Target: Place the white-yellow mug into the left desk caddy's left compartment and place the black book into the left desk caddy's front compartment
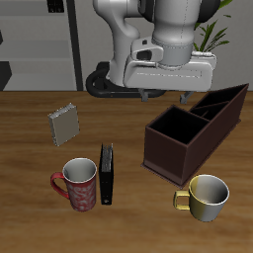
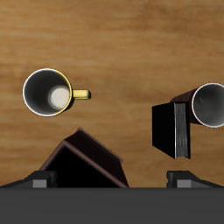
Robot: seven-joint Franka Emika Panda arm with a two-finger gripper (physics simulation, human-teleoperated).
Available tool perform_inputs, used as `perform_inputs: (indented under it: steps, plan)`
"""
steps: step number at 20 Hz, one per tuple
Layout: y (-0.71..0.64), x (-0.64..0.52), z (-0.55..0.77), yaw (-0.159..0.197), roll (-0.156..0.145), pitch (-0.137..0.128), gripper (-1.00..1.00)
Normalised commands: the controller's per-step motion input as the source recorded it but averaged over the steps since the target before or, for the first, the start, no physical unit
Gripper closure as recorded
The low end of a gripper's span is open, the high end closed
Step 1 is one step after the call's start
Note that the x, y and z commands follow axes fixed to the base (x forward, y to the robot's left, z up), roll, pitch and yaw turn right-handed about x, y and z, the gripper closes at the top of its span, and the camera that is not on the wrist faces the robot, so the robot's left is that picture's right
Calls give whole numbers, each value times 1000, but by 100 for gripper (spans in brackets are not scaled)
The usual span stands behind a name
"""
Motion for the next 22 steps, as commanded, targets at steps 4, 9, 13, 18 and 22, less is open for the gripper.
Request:
perform_inputs:
  steps: [4, 9, 13, 18, 22]
  plan:
    - [319, 430, -130, -46, -13, -30, -100]
    - [178, 225, -215, -21, 7, -12, -100]
    - [96, 121, -210, 3, 46, 3, -100]
    - [140, 156, -334, -5, 51, 5, -100]
    - [124, 55, -314, -115, 40, -8, -100]
